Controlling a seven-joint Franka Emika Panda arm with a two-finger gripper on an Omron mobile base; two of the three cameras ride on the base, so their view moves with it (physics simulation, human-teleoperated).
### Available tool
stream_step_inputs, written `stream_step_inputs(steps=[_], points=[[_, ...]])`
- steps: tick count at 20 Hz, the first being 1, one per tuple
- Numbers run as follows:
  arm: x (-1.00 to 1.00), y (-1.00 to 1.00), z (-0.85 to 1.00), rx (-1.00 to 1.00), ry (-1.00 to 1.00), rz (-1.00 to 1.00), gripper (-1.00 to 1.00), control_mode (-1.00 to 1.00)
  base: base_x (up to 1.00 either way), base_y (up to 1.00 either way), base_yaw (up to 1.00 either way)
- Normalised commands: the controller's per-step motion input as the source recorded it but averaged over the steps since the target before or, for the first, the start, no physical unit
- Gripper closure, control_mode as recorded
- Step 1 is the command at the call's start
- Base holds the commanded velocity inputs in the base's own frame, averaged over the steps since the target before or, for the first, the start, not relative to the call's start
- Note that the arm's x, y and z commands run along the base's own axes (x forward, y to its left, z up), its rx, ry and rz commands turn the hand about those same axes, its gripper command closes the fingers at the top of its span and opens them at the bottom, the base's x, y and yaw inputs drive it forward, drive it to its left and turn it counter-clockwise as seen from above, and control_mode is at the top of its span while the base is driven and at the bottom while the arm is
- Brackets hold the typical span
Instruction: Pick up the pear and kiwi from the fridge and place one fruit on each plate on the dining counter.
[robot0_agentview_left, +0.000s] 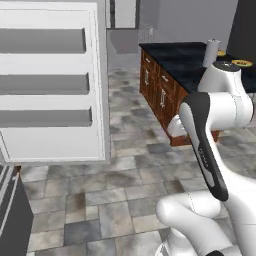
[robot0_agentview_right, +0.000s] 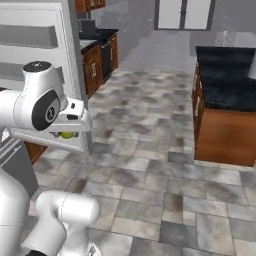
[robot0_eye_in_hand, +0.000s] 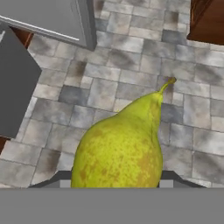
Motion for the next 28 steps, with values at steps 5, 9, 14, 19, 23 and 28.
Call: stream_step_inputs(steps=[5,9,14,19,23,28], points=[[0.0,0.0,0.0,0.0,0.0,0.0,1.0,1.0,-0.07,-0.21,-0.39],[0.0,0.0,0.0,0.0,0.0,0.0,1.0,1.0,0.34,-0.78,-0.17],[0.0,0.0,0.0,0.0,0.0,0.0,1.0,1.0,0.85,-1.0,0.0],[0.0,0.0,0.0,0.0,0.0,0.0,1.0,1.0,0.77,-1.0,0.0],[0.0,0.0,0.0,0.0,0.0,0.0,1.0,1.0,0.78,-1.0,0.01],[0.0,0.0,0.0,0.0,0.0,0.0,1.0,1.0,0.86,-1.0,0.08]])
